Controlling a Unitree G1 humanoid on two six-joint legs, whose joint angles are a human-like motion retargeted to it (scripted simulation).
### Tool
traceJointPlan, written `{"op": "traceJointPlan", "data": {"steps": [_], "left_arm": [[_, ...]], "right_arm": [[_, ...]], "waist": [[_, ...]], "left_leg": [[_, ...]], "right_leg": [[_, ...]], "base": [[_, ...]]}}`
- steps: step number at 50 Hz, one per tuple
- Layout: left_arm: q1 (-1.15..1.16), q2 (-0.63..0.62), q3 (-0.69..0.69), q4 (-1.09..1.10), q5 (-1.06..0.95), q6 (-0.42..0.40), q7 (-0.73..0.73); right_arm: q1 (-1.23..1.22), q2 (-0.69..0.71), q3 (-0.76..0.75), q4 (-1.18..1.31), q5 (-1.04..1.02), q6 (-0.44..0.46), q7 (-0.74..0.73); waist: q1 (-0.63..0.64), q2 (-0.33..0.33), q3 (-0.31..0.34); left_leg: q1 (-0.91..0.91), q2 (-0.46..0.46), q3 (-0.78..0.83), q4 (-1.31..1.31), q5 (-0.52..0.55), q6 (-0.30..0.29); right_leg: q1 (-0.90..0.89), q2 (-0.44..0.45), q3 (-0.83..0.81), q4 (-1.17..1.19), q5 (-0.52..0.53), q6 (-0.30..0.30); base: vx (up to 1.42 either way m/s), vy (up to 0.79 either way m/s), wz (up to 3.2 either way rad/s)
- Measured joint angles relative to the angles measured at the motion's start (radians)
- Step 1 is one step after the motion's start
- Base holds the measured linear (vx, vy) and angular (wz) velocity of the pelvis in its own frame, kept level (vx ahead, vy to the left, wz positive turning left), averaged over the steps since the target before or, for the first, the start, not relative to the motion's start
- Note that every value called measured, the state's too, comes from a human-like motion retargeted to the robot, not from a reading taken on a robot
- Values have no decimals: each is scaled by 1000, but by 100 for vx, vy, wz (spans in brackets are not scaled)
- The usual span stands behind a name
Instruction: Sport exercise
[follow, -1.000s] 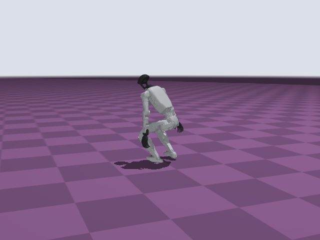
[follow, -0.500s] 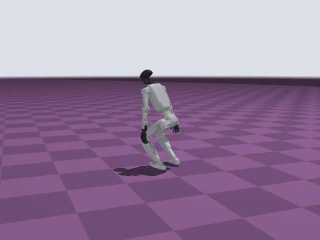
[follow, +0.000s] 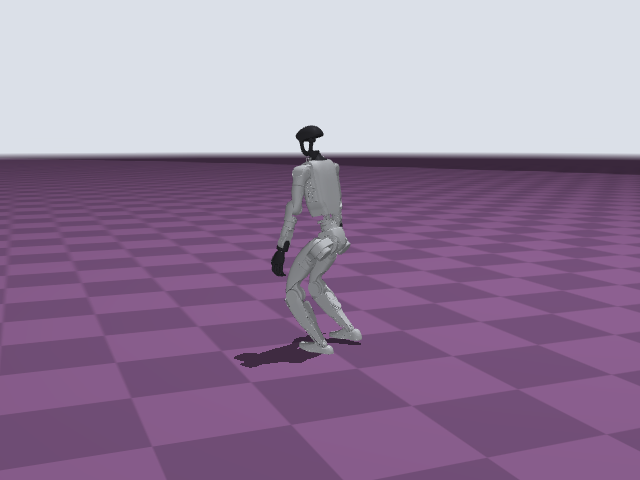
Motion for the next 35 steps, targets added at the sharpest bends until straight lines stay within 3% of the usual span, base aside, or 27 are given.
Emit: {"op": "traceJointPlan", "data": {"steps": [9, 19, 35], "left_arm": [[33, -12, 23, 40, 27, 3, -26], [44, -24, 44, 90, 8, 10, -59], [58, -46, 55, 131, -16, 23, -88]], "right_arm": [[27, 34, 14, 35, -42, 3, 27], [59, 63, 20, 57, -53, 5, 58], [83, 56, 18, 51, -59, 8, 83]], "waist": [[27, -15, -13], [73, 15, 0], [89, 62, 26]], "left_leg": [[79, 25, -46, -42, 9, -31], [126, 83, -91, 14, -5, -60], [181, 164, -59, 102, -21, -45]], "right_leg": [[96, 23, -54, -60, -16, -11], [184, 90, -87, -108, -16, -43], [265, 130, -99, -129, -16, -52]], "base": [[6, -13, 5], [3, -7, -6], [0, 0, 0]]}}
